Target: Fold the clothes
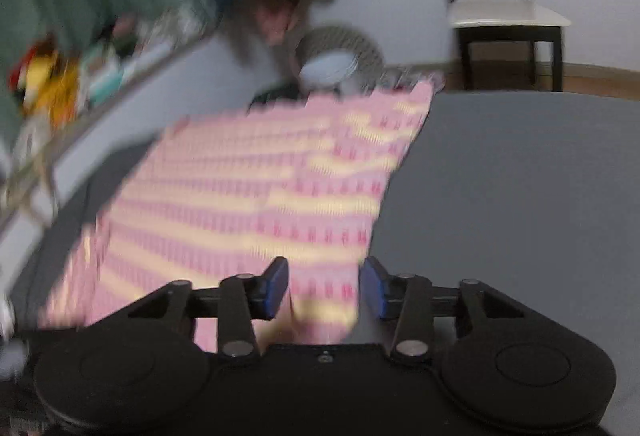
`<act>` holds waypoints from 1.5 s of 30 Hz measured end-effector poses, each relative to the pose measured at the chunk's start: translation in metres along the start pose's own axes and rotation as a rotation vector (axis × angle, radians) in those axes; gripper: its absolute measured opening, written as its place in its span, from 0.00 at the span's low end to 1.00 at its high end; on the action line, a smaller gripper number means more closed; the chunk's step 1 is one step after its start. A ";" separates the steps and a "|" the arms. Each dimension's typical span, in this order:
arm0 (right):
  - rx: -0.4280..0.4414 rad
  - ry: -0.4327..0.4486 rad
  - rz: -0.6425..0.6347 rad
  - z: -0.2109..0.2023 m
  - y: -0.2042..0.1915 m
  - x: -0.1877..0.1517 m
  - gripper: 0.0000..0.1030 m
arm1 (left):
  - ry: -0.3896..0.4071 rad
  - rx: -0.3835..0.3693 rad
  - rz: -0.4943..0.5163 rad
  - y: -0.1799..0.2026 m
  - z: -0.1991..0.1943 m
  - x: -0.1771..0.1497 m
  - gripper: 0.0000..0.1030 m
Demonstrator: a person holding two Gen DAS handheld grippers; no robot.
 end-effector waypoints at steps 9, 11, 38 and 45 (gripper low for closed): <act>-0.086 -0.094 -0.136 0.031 -0.012 -0.023 0.40 | -0.105 0.060 0.146 0.021 0.033 -0.019 0.46; -0.112 -0.088 -0.150 0.029 -0.013 -0.023 0.42 | -0.104 0.066 0.171 0.022 0.027 -0.021 0.46; -0.319 0.507 0.055 -0.123 0.024 0.021 0.58 | -0.207 -0.228 0.331 0.047 -0.062 -0.075 0.47; -1.002 0.446 -0.208 -0.168 0.050 0.011 0.66 | -0.169 -0.224 0.419 0.062 -0.084 -0.077 0.47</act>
Point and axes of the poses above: each gripper's, at about its wrist camera, not at the fingertips, and z roughly the way its jaws point, y to its right, x to its top, the point moved 6 cm from there along z, roughly the way its jaws point, and after that the axes turned 2 degrees about x, right-handed, at the moved point
